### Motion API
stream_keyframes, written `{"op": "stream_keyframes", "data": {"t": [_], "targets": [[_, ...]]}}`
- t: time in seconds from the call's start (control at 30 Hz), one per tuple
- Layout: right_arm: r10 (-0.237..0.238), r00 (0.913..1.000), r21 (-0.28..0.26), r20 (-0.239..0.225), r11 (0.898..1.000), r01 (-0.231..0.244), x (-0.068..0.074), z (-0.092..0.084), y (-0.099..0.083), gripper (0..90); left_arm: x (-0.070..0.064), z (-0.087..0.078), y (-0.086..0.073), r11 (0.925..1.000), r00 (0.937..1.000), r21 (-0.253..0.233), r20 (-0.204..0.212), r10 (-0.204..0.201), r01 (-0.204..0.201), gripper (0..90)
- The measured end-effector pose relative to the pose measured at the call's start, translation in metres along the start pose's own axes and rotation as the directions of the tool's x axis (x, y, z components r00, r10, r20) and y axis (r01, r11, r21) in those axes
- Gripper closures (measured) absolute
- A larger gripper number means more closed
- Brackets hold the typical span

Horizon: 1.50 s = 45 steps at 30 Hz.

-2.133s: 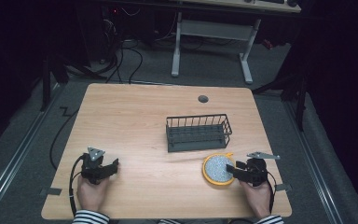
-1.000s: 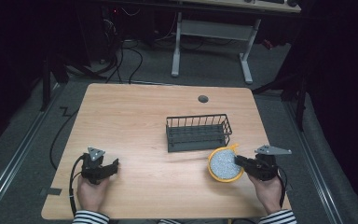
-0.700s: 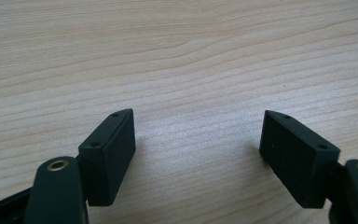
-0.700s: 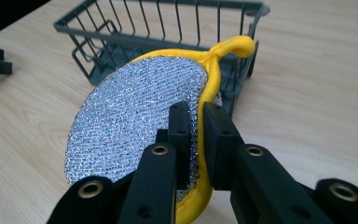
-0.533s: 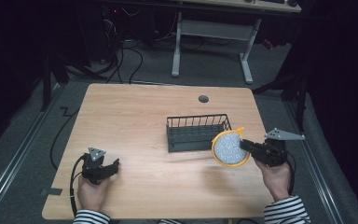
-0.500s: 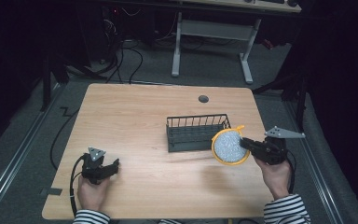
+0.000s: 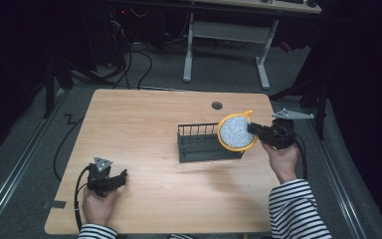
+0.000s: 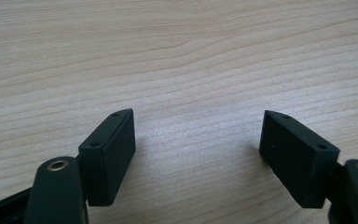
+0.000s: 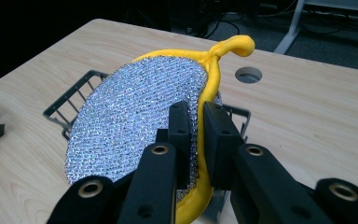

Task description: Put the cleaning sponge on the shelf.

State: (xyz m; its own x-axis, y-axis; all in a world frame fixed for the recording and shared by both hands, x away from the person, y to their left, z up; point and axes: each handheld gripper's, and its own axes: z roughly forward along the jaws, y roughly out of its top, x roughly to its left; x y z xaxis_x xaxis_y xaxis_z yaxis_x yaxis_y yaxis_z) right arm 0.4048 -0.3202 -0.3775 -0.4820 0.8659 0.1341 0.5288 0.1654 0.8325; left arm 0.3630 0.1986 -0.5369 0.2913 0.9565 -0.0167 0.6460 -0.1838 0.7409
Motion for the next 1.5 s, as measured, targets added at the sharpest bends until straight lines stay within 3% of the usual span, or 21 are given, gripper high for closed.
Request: {"op": "stream_keyframes", "data": {"t": [0.27,0.73,1.2,1.5], "targets": [[-0.008,0.9999,0.020,0.013,1.000,0.008,0.002,0.028,0.019,82.4,0.000,0.000,0.000,1.0000,1.0000,0.000,0.000,0.000,0.000,27.3],[0.035,0.9987,0.036,0.036,0.999,-0.037,-0.004,0.063,0.016,82.1,0.000,0.000,0.000,1.0000,1.0000,0.000,0.000,0.000,0.000,27.3],[-0.017,0.9961,0.088,0.086,0.996,0.009,-0.003,0.081,0.008,80.8,0.000,0.000,0.000,1.0000,1.0000,0.000,0.000,0.000,0.000,27.3],[-0.029,0.9958,0.093,0.087,0.995,0.021,-0.005,0.085,0.000,80.5,0.000,0.000,0.000,1.0000,1.0000,0.000,0.000,0.000,0.000,27.3]]}}
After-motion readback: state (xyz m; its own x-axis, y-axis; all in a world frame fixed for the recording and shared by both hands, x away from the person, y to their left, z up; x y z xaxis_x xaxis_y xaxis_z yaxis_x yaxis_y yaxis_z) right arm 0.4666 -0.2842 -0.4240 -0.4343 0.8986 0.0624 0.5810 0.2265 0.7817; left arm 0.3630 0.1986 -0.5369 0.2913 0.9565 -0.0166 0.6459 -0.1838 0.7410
